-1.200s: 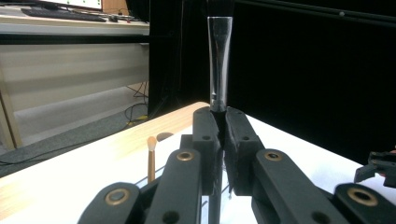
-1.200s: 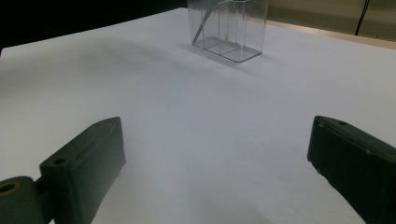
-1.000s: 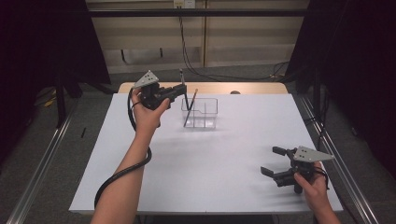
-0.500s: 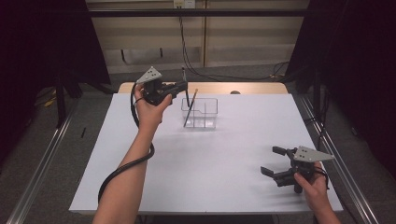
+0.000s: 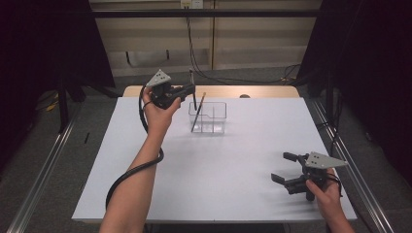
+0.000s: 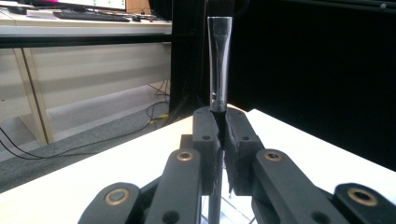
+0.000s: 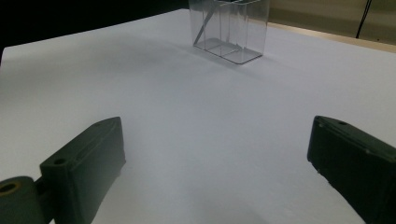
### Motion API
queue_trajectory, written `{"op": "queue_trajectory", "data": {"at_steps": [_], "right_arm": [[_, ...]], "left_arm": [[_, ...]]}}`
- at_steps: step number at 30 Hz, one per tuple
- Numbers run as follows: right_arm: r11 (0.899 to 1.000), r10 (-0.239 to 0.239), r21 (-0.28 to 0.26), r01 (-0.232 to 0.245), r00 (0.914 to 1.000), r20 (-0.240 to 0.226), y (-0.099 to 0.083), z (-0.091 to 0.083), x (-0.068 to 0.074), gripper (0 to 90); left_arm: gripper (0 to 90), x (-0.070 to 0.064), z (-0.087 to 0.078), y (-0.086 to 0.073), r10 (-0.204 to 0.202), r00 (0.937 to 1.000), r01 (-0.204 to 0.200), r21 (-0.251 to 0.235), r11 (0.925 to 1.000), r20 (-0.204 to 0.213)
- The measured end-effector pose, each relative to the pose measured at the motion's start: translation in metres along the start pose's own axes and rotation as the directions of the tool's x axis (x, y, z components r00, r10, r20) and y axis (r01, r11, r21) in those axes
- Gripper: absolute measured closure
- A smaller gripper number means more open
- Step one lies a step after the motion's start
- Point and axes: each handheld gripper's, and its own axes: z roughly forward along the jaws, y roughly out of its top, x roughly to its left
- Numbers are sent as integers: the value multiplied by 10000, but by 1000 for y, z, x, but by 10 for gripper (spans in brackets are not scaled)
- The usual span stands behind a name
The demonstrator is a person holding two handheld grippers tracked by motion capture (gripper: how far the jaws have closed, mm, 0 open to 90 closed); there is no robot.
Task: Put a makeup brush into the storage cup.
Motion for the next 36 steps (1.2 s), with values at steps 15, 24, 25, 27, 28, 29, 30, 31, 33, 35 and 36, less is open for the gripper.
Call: {"op": "queue_trajectory", "data": {"at_steps": [15, 24, 25, 27, 28, 29, 30, 31, 33, 35, 36], "right_arm": [[10000, -2, -24, 2, 10000, -13, 0, 0, 0, 35], [10000, -21, -24, 21, 10000, -5, 0, -1, -1, 35], [10000, -17, -24, 17, 10000, 1, 0, -1, -1, 35], [10000, -11, -35, 12, 10000, 10, 0, -1, -1, 35], [10000, 7, -32, -7, 10000, 8, 0, -1, -1, 35], [10000, -21, -29, 21, 10000, 7, 0, -1, -1, 35], [10000, -12, -23, 12, 10000, 7, 0, -1, -1, 35], [10000, -9, -22, 9, 10000, 0, 0, -1, -1, 35], [10000, -24, -30, 24, 10000, -22, 0, -1, 0, 35], [10000, -10, -36, 10, 10000, -17, 0, -1, 0, 35], [10000, -9, -33, 9, 10000, -18, 0, -1, 0, 35]], "left_arm": [[838, 2, 9, -4, 0, 9996, 2, 63, 10000, -288], [839, 2, 12, -6, 42, 9994, -38, 134, 9999, -331], [839, 2, 12, -7, 51, 9995, -46, 148, 9999, -323], [838, 2, 12, -7, 56, 9994, -51, 152, 9999, -343], [838, 2, 12, -8, 50, 9995, -44, 179, 9998, -325], [839, 2, 12, -8, 42, 9994, -36, 181, 9998, -331], [839, 1, 12, -8, -6, 9993, 11, 152, 9999, -369], [839, 1, 13, -9, 1, 9994, 4, 163, 9999, -338], [839, 1, 13, -10, 14, 9995, -7, 218, 9998, -325], [839, 2, 14, -11, 45, 9994, -37, 239, 9997, -336], [839, 2, 14, -11, 81, 9993, -71, 274, 9996, -377]]}}
